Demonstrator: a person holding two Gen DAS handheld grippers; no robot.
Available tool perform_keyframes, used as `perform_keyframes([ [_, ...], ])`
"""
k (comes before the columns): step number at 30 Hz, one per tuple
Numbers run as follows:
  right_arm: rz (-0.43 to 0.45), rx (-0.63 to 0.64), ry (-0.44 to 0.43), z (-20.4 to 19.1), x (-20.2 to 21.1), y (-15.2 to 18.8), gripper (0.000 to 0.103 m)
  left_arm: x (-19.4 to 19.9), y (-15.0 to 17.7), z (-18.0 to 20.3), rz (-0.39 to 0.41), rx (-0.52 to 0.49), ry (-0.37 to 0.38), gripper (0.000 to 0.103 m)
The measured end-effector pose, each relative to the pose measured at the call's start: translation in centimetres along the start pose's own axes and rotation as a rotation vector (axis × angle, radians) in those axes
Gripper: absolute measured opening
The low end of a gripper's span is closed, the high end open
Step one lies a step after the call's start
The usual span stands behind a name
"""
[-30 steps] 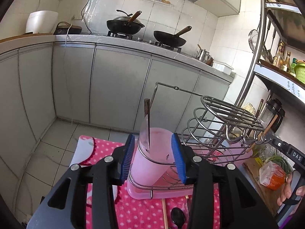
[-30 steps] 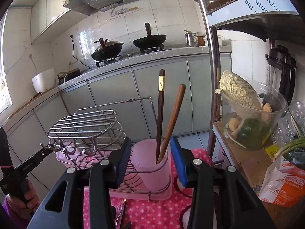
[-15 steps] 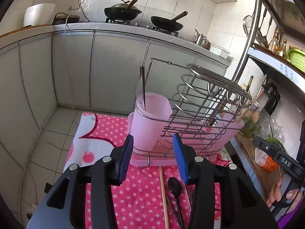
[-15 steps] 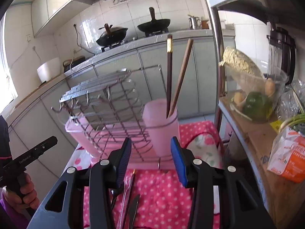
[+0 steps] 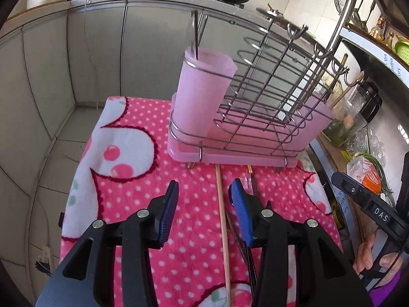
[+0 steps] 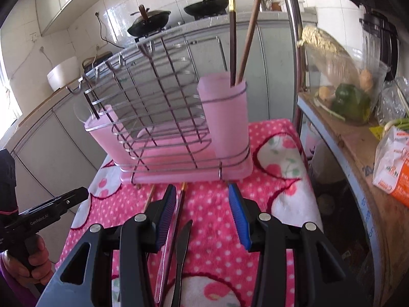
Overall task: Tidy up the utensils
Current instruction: 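Move both tools back down toward the remaining utensils on the cloth, then grasp the light wooden chopstick with the left tool while the right tool grasps a dark chopstick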
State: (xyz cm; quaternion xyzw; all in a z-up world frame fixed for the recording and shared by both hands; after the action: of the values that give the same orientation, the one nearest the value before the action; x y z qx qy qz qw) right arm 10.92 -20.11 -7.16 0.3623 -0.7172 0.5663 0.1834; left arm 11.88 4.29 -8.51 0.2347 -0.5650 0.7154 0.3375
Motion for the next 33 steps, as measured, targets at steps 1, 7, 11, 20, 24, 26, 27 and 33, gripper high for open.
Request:
perform_keyframes([
  [1, -0.018, -0.007, -0.007, 0.0, -0.3, 0.4, 0.043, -0.5, 0.3, 0.0, -0.021, 0.005, 0.007, 0.044],
  [7, -0.121, -0.027, -0.031, 0.3, -2.3, 2.3, 0.038, -3.7, 1.5, -0.2, -0.176, 0.041, 0.047, 0.043],
  [11, -0.173, -0.056, -0.063, 0.8, -3.2, 3.1, 0.034, -5.8, 1.7, 0.1, -0.262, 0.067, 0.085, 0.031],
  [20, -0.258, -0.107, -0.133, 1.0, -4.4, 3.8, 0.014, -10.0, 1.8, 1.4, -0.375, 0.065, 0.072, 0.019],
  [24, -0.284, -0.131, -0.156, 1.1, -4.9, 4.1, 0.014, -11.4, 1.9, 1.7, -0.388, 0.064, 0.052, 0.017],
  [26, -0.297, -0.142, -0.164, 1.1, -5.1, 4.3, 0.014, -11.8, 2.0, 1.6, -0.389, 0.066, 0.044, 0.009],
  [27, -0.302, -0.144, -0.164, 1.1, -5.2, 4.4, 0.014, -12.0, 2.1, 1.6, -0.388, 0.067, 0.042, 0.007],
  [33, -0.338, -0.169, -0.167, 1.2, -6.1, 4.6, 0.017, -10.5, 2.3, 0.4, -0.356, 0.088, 0.043, 0.006],
])
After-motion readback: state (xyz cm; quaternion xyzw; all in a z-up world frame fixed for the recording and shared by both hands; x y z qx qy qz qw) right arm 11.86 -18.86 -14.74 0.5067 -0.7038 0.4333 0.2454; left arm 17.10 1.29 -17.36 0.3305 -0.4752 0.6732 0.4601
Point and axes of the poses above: each gripper's, at about its wrist camera, not at the fingertips, and x roughly against the way its jaws point, z to its right, y to its underside, the point moved 6 cm from there along -x, roughly the way its jaws point, and after that the axes turned 1 degree about -x, right-handed, at the moved point
